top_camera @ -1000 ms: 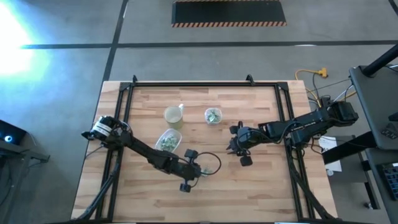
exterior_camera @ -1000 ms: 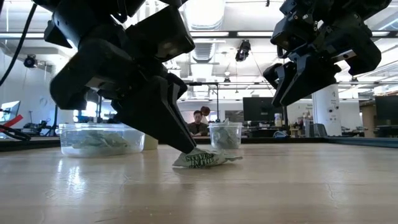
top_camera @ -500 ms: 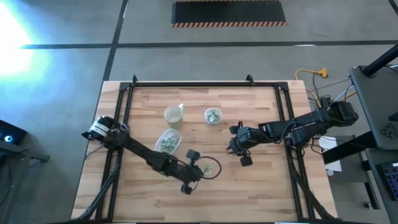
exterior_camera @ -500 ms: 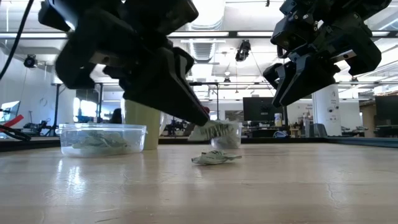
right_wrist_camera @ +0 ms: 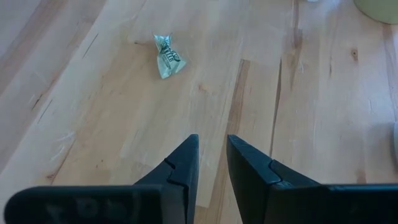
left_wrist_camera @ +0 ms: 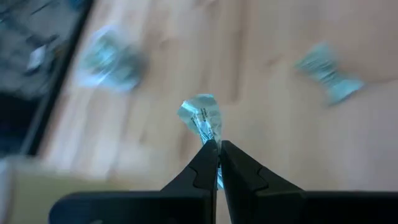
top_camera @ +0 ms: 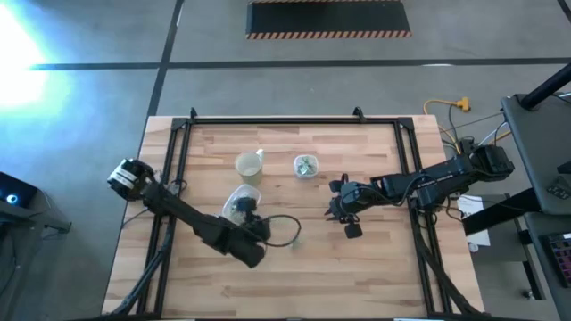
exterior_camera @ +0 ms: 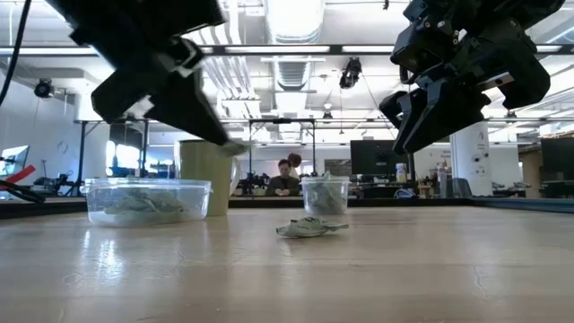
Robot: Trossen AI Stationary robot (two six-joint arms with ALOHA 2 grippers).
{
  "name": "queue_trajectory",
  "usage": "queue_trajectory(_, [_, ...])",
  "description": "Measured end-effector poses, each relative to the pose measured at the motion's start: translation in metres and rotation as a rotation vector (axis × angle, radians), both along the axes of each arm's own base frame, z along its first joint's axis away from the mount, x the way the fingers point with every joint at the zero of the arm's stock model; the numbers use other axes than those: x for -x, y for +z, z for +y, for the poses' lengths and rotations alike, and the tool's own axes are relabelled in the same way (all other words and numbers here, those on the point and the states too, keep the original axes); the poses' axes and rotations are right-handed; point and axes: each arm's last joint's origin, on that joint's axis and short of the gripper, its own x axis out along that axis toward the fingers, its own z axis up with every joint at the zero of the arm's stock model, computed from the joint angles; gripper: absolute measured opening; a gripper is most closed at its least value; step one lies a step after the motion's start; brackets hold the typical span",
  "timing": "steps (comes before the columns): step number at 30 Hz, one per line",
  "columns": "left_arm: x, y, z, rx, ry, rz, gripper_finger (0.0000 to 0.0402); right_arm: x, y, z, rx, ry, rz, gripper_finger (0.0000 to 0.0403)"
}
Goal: Pick and place items into bin
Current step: Put the stevia packet into the bottom transparent bin
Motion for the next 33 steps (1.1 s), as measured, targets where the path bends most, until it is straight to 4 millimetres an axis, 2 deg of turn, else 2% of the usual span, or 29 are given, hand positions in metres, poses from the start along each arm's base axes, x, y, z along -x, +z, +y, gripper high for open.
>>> queue_trajectory(4, [0.018, 0.003, 0.007, -0.013, 0.12, 0.015, 0.0, 0.0, 0.0, 0.0, 0.001, -0.001, 0.0, 0.0073])
queue_trajectory(14, [0.044, -0.013, 0.022, -0.042, 0.296, 0.109, 0.0, 0.0, 0.0, 0.0, 0.009, -0.008, -0.005, 0.0073])
queue_trajectory(20, [0.051, -0.022, 0.026, -0.052, 0.314, 0.126, 0.0, 0.0, 0.0, 0.0, 0.012, -0.006, -0.006, 0.0073])
queue_trajectory(28, [0.051, -0.023, 0.026, -0.039, 0.33, 0.113, 0.0, 0.0, 0.0, 0.0, 0.013, -0.008, -0.007, 0.0073])
queue_trajectory(33, [0.051, -0.023, 0.026, -0.036, 0.33, 0.116, 0.0037, 0.0, 0.0, 0.0, 0.013, -0.008, -0.007, 0.0073])
